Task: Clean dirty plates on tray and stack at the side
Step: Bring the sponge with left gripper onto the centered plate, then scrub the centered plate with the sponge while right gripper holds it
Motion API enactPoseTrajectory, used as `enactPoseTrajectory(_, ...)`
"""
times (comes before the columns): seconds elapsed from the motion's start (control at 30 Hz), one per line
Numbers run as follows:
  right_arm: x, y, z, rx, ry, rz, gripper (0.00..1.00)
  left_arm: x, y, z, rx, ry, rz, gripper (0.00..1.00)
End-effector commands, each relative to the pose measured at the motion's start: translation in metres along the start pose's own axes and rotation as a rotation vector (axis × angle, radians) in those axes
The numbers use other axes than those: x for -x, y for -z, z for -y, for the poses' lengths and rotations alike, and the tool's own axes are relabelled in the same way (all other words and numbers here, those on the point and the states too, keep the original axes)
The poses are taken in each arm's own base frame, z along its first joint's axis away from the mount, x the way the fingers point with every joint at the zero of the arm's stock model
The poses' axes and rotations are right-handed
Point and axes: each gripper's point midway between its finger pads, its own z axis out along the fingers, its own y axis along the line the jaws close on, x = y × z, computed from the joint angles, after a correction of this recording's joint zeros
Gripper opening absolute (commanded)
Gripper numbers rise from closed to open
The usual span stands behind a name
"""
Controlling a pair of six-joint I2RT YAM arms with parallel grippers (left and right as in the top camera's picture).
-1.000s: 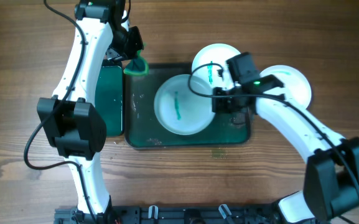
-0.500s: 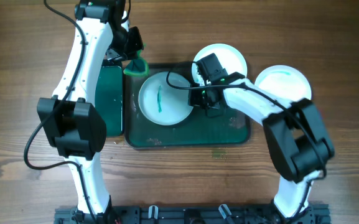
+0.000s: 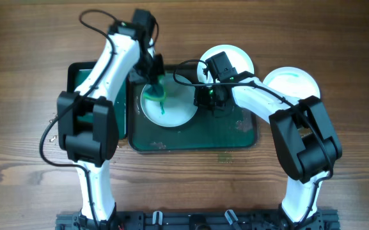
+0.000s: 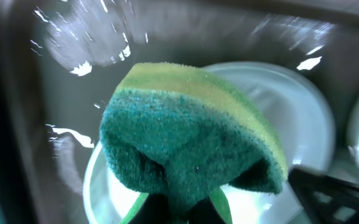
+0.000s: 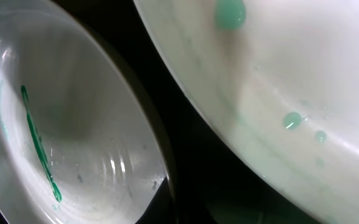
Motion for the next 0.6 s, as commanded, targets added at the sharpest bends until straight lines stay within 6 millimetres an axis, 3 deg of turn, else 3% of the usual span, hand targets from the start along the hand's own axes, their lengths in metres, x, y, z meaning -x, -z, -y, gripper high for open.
enactPoseTrajectory(0.0, -0.003, -0.011, 0.008, -0.015, 0.003, -0.027, 0.04, -0.022, -0.023, -0.002, 0.02, 0.024, -0.032, 0.04)
enactPoseTrajectory(0.1, -0.003, -0.011, 0.008, -0.014, 0.004, -0.025, 0.04, -0.038, -0.049, 0.0, 0.029, 0.029, -0.049, 0.04)
enactPoseTrajectory(0.3, -0.002, -0.011, 0.008, -0.013, 0.005, -0.023, 0.04, -0.06, -0.079, 0.016, 0.007, -0.006, -0.056, 0.04)
enactPoseTrajectory(0.47, -0.002, -0.011, 0.007, -0.012, 0.007, -0.021, 0.05, -0.09, -0.066, 0.086, -0.375, -0.276, -0.174, 0.04)
enactPoseTrajectory(0.57, -0.002, -0.011, 0.007, -0.012, 0.007, -0.022, 0.04, -0.085, -0.06, 0.099, -0.468, -0.313, -0.155, 0.04)
